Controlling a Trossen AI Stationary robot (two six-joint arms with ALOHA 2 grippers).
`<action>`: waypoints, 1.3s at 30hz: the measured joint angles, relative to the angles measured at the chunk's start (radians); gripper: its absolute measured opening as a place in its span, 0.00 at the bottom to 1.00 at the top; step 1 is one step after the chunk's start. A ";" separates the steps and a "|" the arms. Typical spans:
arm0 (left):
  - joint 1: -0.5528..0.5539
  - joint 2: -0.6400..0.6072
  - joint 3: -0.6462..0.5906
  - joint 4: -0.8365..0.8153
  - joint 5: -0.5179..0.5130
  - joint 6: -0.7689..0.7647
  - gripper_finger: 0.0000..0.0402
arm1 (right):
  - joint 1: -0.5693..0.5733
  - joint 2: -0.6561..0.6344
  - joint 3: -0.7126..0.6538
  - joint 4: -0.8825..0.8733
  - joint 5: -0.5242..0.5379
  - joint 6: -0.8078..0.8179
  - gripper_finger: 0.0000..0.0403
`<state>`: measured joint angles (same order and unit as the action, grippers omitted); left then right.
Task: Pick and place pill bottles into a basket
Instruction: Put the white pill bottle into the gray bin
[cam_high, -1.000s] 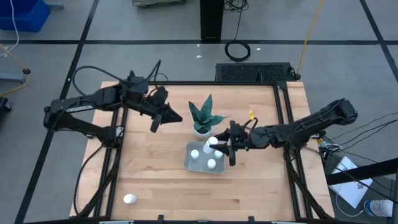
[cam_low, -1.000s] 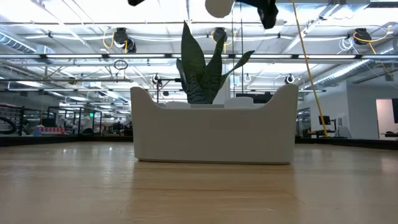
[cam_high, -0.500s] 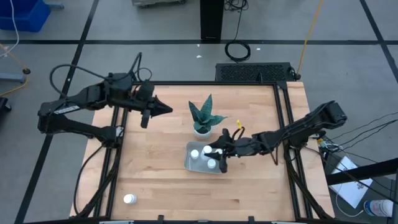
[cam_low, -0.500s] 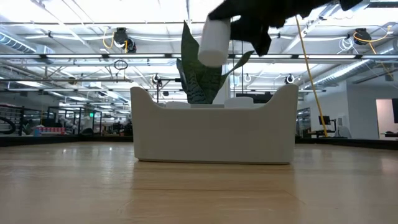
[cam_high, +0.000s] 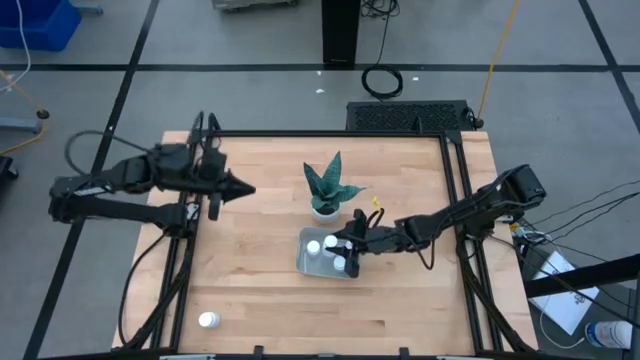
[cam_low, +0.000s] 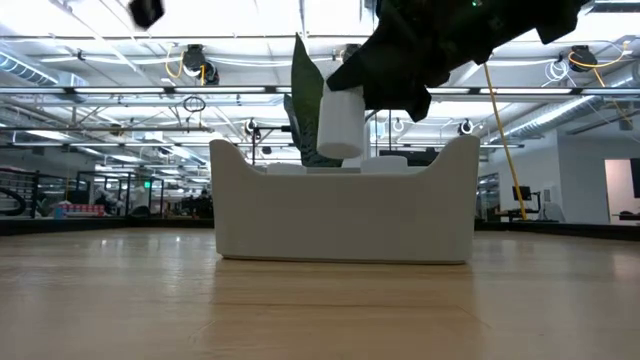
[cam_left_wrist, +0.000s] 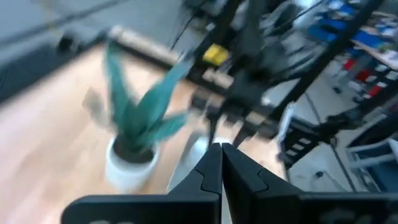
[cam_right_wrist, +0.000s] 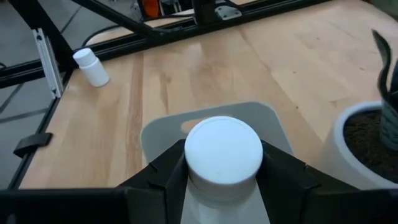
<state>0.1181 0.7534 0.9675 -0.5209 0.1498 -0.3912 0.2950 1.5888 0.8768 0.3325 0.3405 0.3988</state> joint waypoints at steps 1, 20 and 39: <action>-0.004 -0.025 -0.046 -0.002 -0.014 -0.030 0.03 | -0.001 0.000 0.000 0.000 0.000 0.000 0.38; -0.081 -0.237 -0.652 0.437 -0.016 0.077 0.19 | -0.021 0.030 -0.001 -0.048 -0.003 0.031 0.38; -0.108 -0.357 -0.874 0.863 0.062 0.204 0.20 | -0.047 0.166 -0.002 0.045 -0.030 -0.001 0.37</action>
<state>0.0096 0.3963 0.0938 0.3423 0.2120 -0.1872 0.2478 1.7549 0.8753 0.3774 0.3108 0.3982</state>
